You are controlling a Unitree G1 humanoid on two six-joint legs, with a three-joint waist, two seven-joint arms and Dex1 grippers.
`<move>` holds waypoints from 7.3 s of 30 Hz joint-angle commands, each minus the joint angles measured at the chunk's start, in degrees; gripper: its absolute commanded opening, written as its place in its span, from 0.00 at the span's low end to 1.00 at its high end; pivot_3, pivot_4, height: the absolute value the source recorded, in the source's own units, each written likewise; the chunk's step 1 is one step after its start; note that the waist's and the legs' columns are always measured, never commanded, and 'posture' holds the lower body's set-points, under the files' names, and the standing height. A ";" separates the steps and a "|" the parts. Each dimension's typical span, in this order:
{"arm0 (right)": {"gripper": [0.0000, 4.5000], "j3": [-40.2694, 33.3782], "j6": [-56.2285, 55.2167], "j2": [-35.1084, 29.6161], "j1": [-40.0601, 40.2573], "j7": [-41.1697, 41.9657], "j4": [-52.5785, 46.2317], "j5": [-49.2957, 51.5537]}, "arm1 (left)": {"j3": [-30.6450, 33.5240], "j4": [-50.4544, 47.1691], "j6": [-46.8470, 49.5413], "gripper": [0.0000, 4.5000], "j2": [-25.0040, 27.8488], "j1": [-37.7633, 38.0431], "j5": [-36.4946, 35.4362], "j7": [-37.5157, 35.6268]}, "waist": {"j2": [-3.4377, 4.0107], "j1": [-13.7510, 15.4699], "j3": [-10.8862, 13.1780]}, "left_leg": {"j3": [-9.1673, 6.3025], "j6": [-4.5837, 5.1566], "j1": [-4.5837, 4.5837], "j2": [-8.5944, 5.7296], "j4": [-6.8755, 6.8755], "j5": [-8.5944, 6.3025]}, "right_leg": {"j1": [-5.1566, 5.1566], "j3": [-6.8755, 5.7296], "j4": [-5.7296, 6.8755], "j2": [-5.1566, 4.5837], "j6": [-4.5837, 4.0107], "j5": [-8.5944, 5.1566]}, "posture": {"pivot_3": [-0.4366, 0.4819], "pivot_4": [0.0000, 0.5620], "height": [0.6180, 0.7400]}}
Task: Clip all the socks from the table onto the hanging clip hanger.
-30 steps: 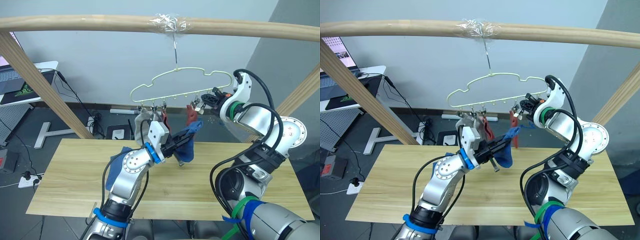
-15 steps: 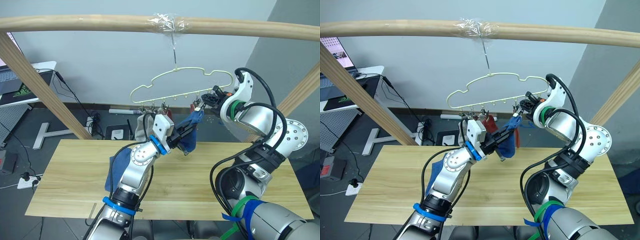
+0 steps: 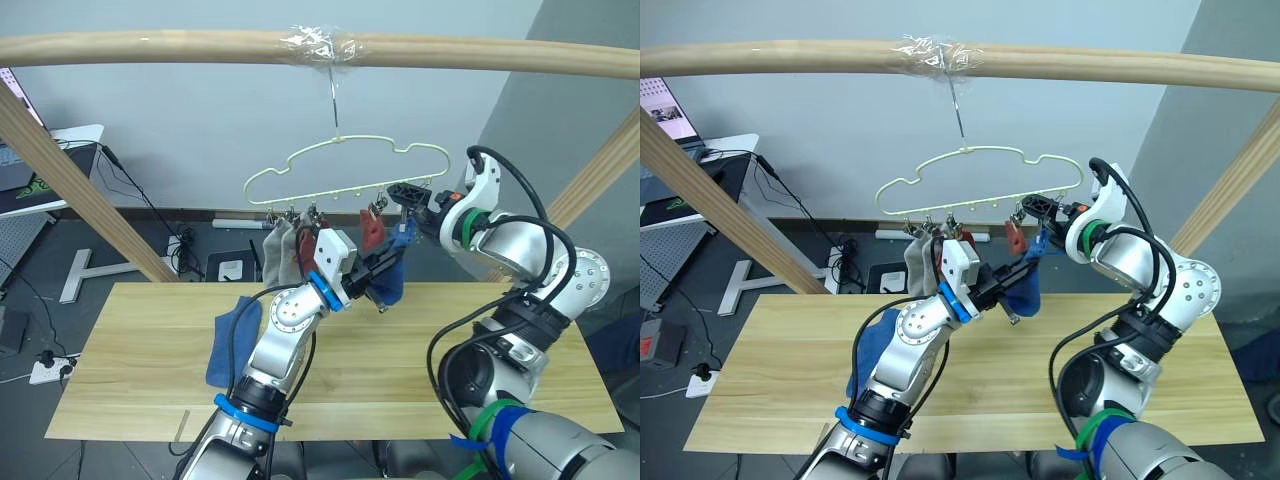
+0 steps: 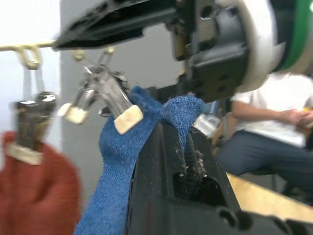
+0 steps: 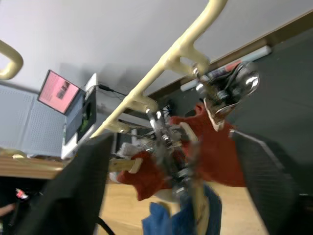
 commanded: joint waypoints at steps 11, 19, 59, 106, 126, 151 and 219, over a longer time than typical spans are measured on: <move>1.00 18.55 -10.91 -26.52 13.54 22.31 -16.57 0.78 | 0.36 0.79 15.02 0.43 -2.01 0.56 -7.58 -1.99 | 0.09 -1.40 -0.07 | 0.00 0.01 0.04 0.01 -0.02 0.00 | 0.00 0.01 0.03 0.03 0.05 -0.03 | 0.50 0.24 1.00; 1.00 27.20 -24.74 -28.84 24.58 30.16 -26.66 -16.02 | 3.07 -3.81 17.97 0.99 4.04 3.99 -8.29 -3.59 | 0.09 -1.35 -0.05 | -0.01 0.00 0.06 0.02 0.02 0.00 | 0.02 0.03 0.04 0.04 0.07 -0.02 | 0.51 0.27 1.00; 0.31 47.27 -56.35 -0.72 30.72 35.99 -15.38 -68.83 | 14.16 -29.09 26.07 1.00 24.46 4.51 -18.61 -7.55 | 0.00 0.90 0.02 | 0.00 -0.03 0.14 0.05 0.05 0.02 | 0.04 -0.01 0.09 0.01 0.04 -0.01 | 0.61 0.27 1.00; 0.31 40.00 -62.74 0.26 22.85 38.41 -3.56 -76.78 | 13.29 -29.04 26.06 1.00 23.38 4.38 -18.96 -6.83 | 0.00 1.04 0.02 | 0.04 -0.04 0.31 0.04 0.08 0.03 | 0.04 0.02 0.45 0.02 0.03 -0.01 | 0.59 0.29 1.00; 0.31 43.51 -57.11 1.04 28.84 41.80 -12.23 -75.95 | 13.37 -28.84 26.02 1.00 23.23 4.16 -18.94 -6.94 | 0.00 0.59 0.03 | 0.08 -0.04 0.36 0.04 0.07 0.02 | 0.04 0.05 0.48 0.03 0.02 -0.01 | 0.58 0.29 1.00; 0.31 44.63 -57.14 4.11 28.43 40.31 -12.40 -76.55 | 13.80 -28.81 26.12 1.00 23.64 3.34 -19.04 -7.02 | 0.01 0.57 0.08 | 0.08 -0.04 0.36 0.04 0.06 0.02 | 0.04 0.05 0.46 0.03 0.03 -0.02 | 0.59 0.31 1.00; 0.99 44.84 -62.33 5.23 23.46 39.58 -4.97 -78.76 | 14.34 -30.80 25.92 1.00 24.65 5.28 -19.48 -7.23 | 0.00 0.99 0.04 | 0.08 -0.04 0.37 0.04 0.06 0.02 | 0.04 0.05 0.49 0.03 0.02 -0.02 | 0.63 0.27 1.00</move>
